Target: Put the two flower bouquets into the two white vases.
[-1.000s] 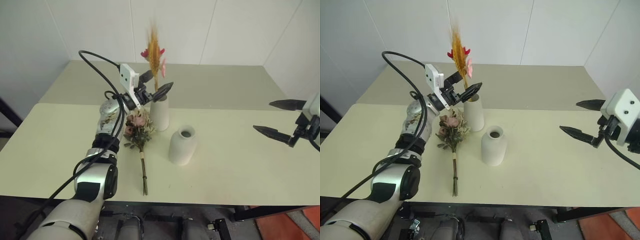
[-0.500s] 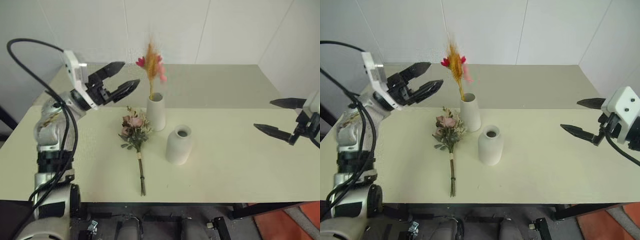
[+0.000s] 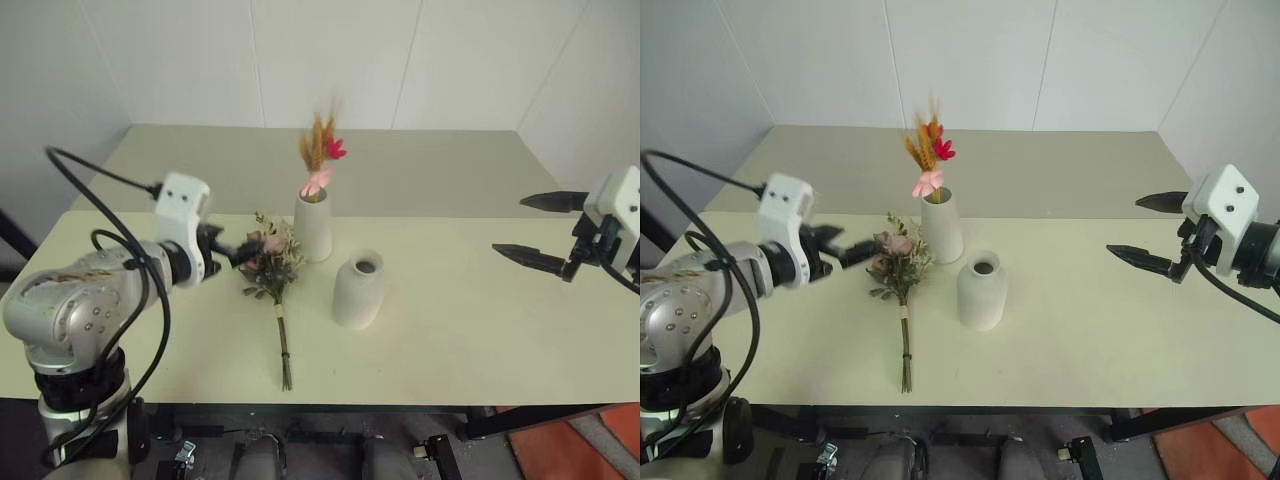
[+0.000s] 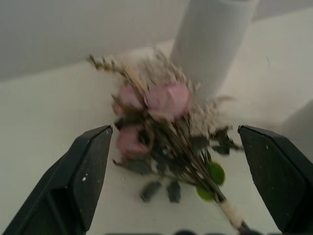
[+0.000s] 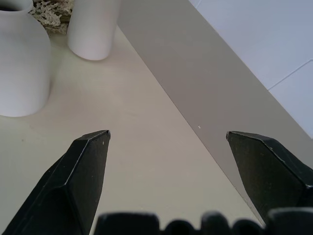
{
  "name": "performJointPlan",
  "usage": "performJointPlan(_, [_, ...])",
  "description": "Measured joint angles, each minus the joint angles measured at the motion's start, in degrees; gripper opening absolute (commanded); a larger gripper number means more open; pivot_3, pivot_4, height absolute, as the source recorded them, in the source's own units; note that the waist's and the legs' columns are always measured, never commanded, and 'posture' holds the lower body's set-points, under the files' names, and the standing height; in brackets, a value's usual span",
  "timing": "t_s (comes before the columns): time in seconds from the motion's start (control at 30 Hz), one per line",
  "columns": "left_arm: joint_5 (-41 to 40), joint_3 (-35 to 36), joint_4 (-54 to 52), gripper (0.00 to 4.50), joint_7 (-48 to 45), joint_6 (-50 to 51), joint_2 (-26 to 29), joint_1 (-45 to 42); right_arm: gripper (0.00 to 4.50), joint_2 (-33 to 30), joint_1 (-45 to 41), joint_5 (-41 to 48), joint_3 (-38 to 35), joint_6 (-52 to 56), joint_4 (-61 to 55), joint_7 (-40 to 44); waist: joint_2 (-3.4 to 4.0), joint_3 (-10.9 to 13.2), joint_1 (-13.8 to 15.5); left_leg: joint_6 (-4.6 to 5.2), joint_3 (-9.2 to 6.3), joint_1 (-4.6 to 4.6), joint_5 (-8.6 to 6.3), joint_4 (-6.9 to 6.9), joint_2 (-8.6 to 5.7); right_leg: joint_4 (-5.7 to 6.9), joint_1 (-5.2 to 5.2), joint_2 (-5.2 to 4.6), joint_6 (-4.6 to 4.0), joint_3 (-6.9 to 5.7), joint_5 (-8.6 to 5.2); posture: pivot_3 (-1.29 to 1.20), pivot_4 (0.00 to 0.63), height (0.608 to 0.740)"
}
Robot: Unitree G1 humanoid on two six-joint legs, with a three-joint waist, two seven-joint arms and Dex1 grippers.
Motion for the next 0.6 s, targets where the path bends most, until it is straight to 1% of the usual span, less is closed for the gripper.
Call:
performJointPlan(0.07, [-10.5, -0.1, 3.0, 4.49, 7.8, 0.6, 2.0, 3.3, 4.50, 0.0, -0.2, -0.2, 0.5, -0.3, 1.5, 0.5, -0.01, 0.0, 0.0, 0.00, 0.02, 0.07, 0.00, -0.06, 0.01, 0.06, -0.02, 0.01, -0.10, 0.03, 0.03, 0.00, 0.150, 0.740])
performJointPlan(0.13, [-20.0, -0.3, 6.0, 4.49, 16.8, 0.6, 1.6, 2.8, 4.50, 0.0, -0.9, -0.5, 1.5, -0.5, 2.2, 0.7, 0.00, 0.0, 0.5, 0.00, 0.05, 0.17, 0.00, -0.04, -0.01, 0.05, 0.05, 0.01, -0.09, 0.09, 0.04, 0.00, 0.150, 0.740])
performJointPlan(0.17, [-26.0, -1.2, 8.3, 4.49, 23.0, -0.7, 1.3, 2.4, 4.50, 0.3, -1.6, -0.6, 2.2, -0.8, 2.4, 0.8, 0.00, 0.0, 0.7, 0.00, 0.05, 0.25, 0.00, -0.03, -0.04, 0.08, 0.12, -0.01, -0.09, 0.11, 0.04, 0.00, 0.150, 0.740])
performJointPlan(0.2, [-33.0, -3.6, 10.5, 4.49, 29.7, -3.0, 1.9, 2.4, 4.50, 0.4, -2.2, -0.6, 2.7, -1.1, 2.4, 0.9, 0.00, 0.0, 0.9, 0.00, 0.05, 0.25, 0.00, -0.01, -0.03, 0.06, 0.13, -0.02, -0.11, 0.13, 0.06, 0.00, 0.150, 0.740])
performJointPlan(0.23, [-41.8, -7.6, 12.8, 4.49, 37.7, -7.3, 3.6, 2.6, 4.50, 0.4, -2.6, -0.7, 2.9, -1.3, 2.6, 0.9, -0.02, 0.0, 1.2, -0.01, 0.05, 0.23, 0.00, 0.00, -0.02, 0.08, 0.10, -0.03, -0.13, 0.14, 0.08, 0.00, 0.150, 0.740])
performJointPlan(0.27, [-47.5, -10.4, 13.7, 4.49, 42.8, -10.5, 4.9, 2.6, 4.50, 0.4, -2.8, -0.8, 2.9, -1.3, 2.6, 1.1, -0.03, 0.0, 1.2, -0.01, 0.06, 0.22, 0.00, 0.00, -0.02, 0.06, 0.08, -0.03, -0.24, 0.16, 0.15, 0.00, 0.150, 0.740])
performJointPlan(0.3, [-54.6, -14.0, 14.7, 4.49, 48.8, -15.6, 6.2, 2.2, 4.50, 0.3, -3.2, -1.0, 3.0, -1.4, 3.0, 1.4, -0.03, 0.0, 1.4, -0.02, 0.11, 0.22, 0.00, 0.00, -0.03, 0.04, 0.08, -0.03, -0.55, 0.20, 0.33, 0.00, 0.150, 0.740])
performJointPlan(0.37, [-60.1, -17.6, 15.2, 4.49, 53.8, -20.8, 6.0, 1.3, 4.50, 0.3, -3.9, -1.1, 3.3, -1.4, 3.5, 1.6, -0.03, 0.0, 1.6, -0.02, 0.20, 0.19, 0.00, -0.01, -0.07, 0.01, 0.04, -0.02, -0.56, 0.24, 0.34, 0.00, 0.150, 0.740])
performJointPlan(0.4, [-61.3, -19.2, 15.7, 4.49, 55.5, -22.4, 5.4, 0.8, 4.50, 0.3, -4.2, -1.2, 3.4, -1.4, 3.6, 1.7, -0.03, 0.0, 1.8, -0.02, 0.21, 0.20, 0.00, -0.02, -0.08, 0.00, 0.04, -0.02, -0.56, 0.24, 0.34, 0.00, 0.150, 0.740])
performJointPlan(0.5, [-62.4, -22.8, 18.6, 4.49, 59.5, -25.4, 3.6, 0.2, 4.50, 0.2, -4.4, -1.2, 3.4, -1.4, 3.7, 1.8, -0.03, 0.0, 2.0, -0.02, 0.24, 0.20, 0.00, -0.02, -0.09, -0.02, 0.05, -0.01, -0.56, 0.25, 0.34, 0.00, 0.150, 0.740])
performJointPlan(0.6, [-62.6, -26.6, 25.3, 4.49, 62.8, -25.9, 0.8, -3.5, 4.50, -0.1, -3.3, -1.1, 2.7, -1.4, 2.9, 1.7, -0.04, 0.0, 2.3, -0.02, 0.23, 0.20, 0.01, 0.00, -0.13, -0.01, 0.07, -0.01, -0.55, 0.23, 0.34, 0.00, 0.150, 0.740])
